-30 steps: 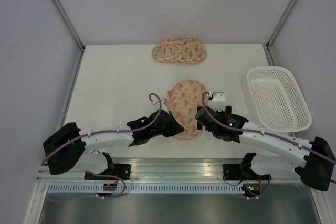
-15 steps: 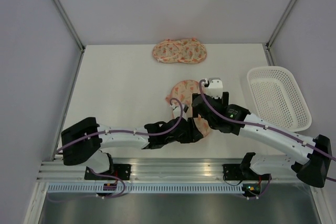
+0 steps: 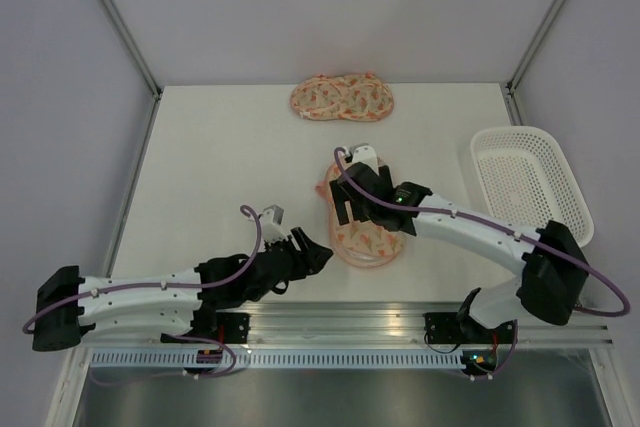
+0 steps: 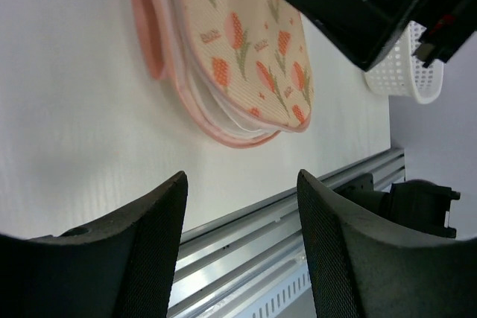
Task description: Unzip the laundry bag and remove the bra
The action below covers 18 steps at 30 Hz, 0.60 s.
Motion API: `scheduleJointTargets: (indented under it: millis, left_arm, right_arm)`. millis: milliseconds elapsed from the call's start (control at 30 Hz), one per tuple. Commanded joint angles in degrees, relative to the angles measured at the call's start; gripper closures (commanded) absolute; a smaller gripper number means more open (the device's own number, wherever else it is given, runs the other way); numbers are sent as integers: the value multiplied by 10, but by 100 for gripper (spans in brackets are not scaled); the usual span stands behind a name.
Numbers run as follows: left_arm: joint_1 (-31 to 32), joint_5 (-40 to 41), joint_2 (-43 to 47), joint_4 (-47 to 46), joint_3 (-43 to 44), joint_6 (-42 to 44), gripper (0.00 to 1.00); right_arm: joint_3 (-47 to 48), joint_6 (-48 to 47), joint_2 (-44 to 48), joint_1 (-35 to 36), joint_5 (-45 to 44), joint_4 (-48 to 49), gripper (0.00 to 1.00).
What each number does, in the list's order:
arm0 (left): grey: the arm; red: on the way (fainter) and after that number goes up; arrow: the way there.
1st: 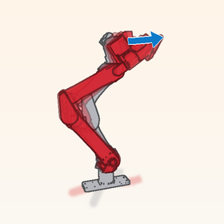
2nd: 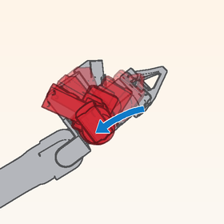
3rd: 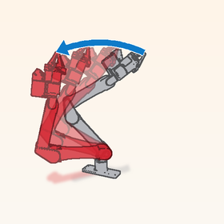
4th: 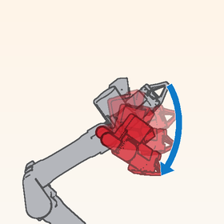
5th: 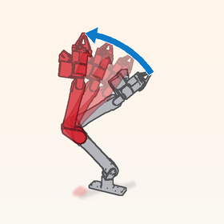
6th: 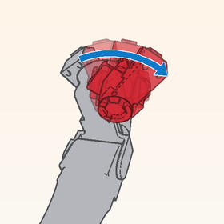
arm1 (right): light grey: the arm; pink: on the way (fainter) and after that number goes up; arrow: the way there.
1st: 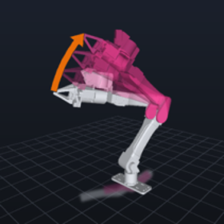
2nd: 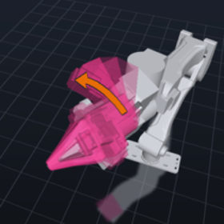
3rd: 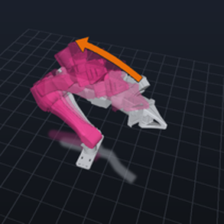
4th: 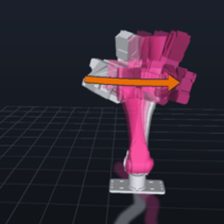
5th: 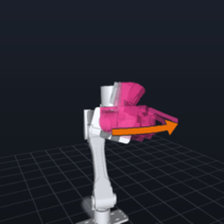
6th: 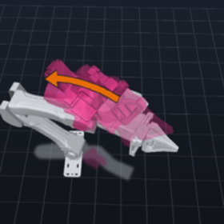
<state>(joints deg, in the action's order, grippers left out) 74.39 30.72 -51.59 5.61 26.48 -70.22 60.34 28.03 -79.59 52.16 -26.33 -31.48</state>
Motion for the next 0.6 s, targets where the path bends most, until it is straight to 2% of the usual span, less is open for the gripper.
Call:
scheduleJointTargets:
  millis: [0, 100, 367, 467, 500, 567]
  left_arm:
    - [4, 70, 38, 56, -13, -32, 34]
    - [3, 84, 63, 88, -14, -40, 34]
    - [3, 98, 121, 115, -42, -67, 34]
    - [4, 104, 138, 121, -51, -70, 34]
    - [3, 106, 141, 124, -52, -70, 34]
    - [3, 107, 147, 127, -57, -74, 34]
  right_arm:
    - [54, -46, -68, -2, 85, 55, 8]
    - [83, -52, -123, 0, 107, 62, 16]
    - [147, -47, -229, 3, 64, 7, 23]
    - [161, -43, -255, 8, 42, -9, 34]
    - [167, -42, -260, 9, 29, -15, 45]
    - [170, -39, -268, 12, 22, -22, 56]
